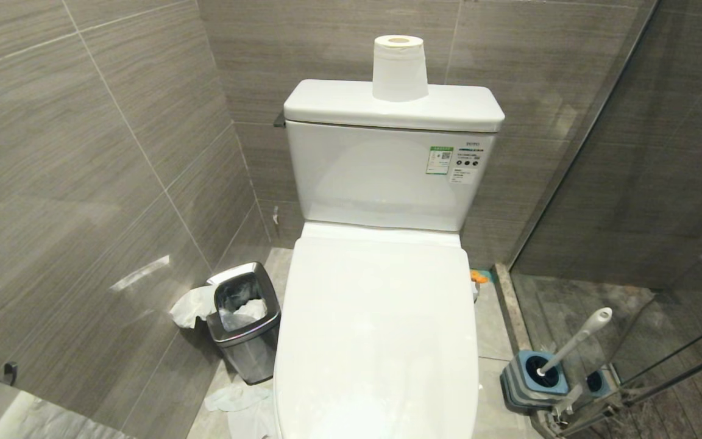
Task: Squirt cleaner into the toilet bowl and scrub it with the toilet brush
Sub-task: Use the left hand to lift the toilet lid slightly
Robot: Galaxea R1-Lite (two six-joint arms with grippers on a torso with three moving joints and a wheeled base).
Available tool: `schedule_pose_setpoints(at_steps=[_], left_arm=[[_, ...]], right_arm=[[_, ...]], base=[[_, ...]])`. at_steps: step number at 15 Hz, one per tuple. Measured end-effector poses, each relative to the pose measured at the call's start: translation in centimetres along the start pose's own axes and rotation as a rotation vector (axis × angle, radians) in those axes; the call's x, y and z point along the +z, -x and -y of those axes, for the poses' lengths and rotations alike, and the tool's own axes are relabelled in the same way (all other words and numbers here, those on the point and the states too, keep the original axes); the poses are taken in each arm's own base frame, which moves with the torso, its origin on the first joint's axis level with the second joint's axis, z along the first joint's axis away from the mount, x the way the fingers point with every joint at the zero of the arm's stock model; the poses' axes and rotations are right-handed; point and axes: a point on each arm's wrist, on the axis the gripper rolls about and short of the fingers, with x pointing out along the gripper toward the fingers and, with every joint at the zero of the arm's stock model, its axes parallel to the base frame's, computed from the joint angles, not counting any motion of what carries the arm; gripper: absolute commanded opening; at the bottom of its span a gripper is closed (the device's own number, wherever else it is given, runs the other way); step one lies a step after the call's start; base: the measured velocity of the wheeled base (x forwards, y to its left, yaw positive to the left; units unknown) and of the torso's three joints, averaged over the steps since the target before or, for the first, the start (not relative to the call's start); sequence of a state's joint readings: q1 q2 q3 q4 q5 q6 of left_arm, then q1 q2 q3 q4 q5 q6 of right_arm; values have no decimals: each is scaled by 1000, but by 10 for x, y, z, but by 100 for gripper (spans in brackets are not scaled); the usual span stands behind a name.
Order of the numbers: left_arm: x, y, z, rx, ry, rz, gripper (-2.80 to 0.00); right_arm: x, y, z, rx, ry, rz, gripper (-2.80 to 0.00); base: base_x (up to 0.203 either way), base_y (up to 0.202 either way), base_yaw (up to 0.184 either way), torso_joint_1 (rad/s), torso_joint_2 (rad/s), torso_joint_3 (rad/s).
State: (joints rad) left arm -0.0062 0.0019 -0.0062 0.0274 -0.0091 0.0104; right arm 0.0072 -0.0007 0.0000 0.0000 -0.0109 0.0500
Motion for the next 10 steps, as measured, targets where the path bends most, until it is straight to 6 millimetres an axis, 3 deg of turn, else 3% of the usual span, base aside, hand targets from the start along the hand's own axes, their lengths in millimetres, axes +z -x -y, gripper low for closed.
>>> schedule_pose_setpoints(at_steps=[10], left_arm=[[0, 0, 0, 0, 0, 0, -280]], right_arm=[[0, 0, 0, 0, 0, 0, -280]], base=[[0, 0, 0, 0, 0, 0]])
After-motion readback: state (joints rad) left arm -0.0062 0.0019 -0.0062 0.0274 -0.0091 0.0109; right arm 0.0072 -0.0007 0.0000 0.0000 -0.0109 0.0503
